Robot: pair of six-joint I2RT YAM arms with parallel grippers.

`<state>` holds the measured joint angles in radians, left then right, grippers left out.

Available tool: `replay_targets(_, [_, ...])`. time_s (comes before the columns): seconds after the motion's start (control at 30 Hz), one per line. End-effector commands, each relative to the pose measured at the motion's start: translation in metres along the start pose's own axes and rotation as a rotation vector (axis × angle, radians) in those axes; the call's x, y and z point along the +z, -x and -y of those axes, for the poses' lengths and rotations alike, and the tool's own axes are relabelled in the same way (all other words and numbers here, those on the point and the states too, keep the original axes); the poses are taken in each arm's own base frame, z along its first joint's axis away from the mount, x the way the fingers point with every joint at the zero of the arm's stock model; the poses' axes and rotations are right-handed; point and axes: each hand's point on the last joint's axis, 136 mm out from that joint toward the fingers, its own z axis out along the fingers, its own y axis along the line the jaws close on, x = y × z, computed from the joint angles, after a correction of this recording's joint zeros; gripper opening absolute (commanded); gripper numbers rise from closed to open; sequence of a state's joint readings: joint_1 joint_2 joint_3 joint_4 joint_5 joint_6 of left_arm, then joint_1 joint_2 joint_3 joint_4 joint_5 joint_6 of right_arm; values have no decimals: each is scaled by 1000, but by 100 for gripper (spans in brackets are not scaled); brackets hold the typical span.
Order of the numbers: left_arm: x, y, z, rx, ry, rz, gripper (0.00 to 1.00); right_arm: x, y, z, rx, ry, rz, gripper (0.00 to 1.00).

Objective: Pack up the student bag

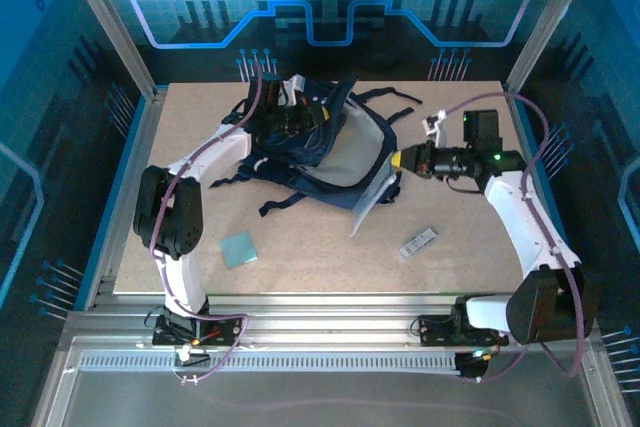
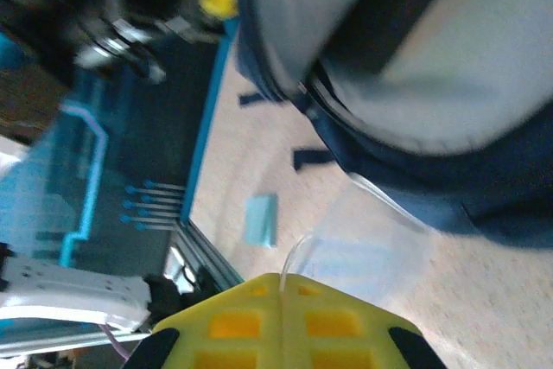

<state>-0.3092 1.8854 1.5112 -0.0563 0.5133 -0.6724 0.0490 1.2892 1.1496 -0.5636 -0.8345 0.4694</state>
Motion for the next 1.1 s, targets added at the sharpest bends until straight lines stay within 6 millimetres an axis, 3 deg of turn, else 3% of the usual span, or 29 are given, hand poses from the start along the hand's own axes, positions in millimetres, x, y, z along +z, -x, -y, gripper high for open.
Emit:
replay_targets(0.0, [-26, 31, 42, 93, -76, 93, 0, -18, 33, -39, -24, 71, 71, 0])
replay_targets(0.13, [-27, 30, 43, 87, -82, 92, 0, -19, 74, -56, -47, 100, 140, 0])
replay_targets(0.27, [-29, 30, 43, 83, -79, 96, 0, -3, 107, -73, -91, 135, 161, 0])
replay_targets(0.43, [-31, 30, 46, 81, -85, 104, 0, 39, 121, -92, -131, 189, 104, 0])
replay_targets(0.53, [-33, 30, 46, 80, -85, 111, 0, 59, 120, -88, -116, 208, 68, 0])
replay_targets(0.63, [-36, 31, 48, 79, -91, 118, 0, 70, 118, -64, -68, 206, 63, 0])
replay_targets(0.7, [-37, 31, 50, 80, -96, 121, 0, 76, 117, -34, -31, 169, 67, 0])
replay_targets(0.9, [-44, 33, 60, 86, -118, 131, 0, 104, 100, 104, 148, -56, 11, 0])
replay_targets(1.0, [-48, 33, 65, 90, -125, 132, 0, 123, 87, 152, 199, -138, -62, 0])
replay_targets(1.07, [-50, 32, 67, 92, -127, 132, 0, 135, 83, 169, 210, -165, -102, 0])
